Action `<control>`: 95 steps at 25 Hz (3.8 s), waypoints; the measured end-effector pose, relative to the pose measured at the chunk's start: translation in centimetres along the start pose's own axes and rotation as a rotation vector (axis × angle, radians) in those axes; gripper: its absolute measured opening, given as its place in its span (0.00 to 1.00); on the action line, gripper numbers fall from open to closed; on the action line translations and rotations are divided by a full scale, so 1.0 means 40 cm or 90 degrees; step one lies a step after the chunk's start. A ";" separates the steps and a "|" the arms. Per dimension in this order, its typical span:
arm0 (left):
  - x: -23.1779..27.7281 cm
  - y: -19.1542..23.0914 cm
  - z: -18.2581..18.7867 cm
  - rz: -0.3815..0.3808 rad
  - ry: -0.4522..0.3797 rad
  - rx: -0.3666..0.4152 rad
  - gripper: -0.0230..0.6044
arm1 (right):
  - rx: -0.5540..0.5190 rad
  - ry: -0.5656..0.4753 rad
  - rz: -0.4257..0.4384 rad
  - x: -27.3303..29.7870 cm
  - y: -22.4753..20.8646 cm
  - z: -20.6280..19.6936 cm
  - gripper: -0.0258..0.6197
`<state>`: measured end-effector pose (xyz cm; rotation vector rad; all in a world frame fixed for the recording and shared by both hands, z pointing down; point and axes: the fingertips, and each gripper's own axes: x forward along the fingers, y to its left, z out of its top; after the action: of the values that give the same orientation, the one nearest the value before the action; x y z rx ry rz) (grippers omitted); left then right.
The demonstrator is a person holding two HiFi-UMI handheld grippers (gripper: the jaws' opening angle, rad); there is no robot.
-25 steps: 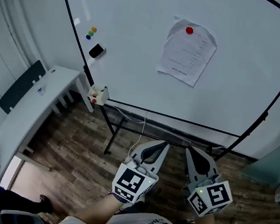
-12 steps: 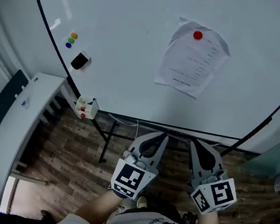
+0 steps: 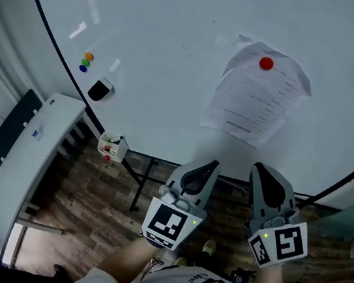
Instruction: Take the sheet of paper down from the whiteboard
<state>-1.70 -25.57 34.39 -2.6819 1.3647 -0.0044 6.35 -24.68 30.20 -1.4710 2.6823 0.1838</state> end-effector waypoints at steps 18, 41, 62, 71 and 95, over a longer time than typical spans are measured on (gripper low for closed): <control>0.228 0.249 0.264 0.086 -0.103 0.100 0.19 | -0.172 -0.088 -0.026 0.255 -0.153 0.189 0.11; 0.340 0.253 0.285 -0.004 -0.049 0.144 0.20 | -0.281 -0.062 -0.121 0.351 -0.172 0.243 0.21; 0.346 0.269 0.286 0.010 -0.089 0.124 0.06 | -0.420 -0.030 -0.175 0.386 -0.186 0.255 0.24; 0.308 0.247 0.257 0.002 -0.088 0.104 0.06 | -0.353 -0.043 -0.134 0.339 -0.160 0.221 0.24; 0.142 0.166 0.068 0.059 0.013 0.068 0.06 | -0.090 -0.012 0.007 0.196 -0.063 0.007 0.24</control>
<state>-3.53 -33.68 30.57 -2.5366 1.4502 -0.0931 4.27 -32.52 28.79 -1.4817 2.7130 0.3942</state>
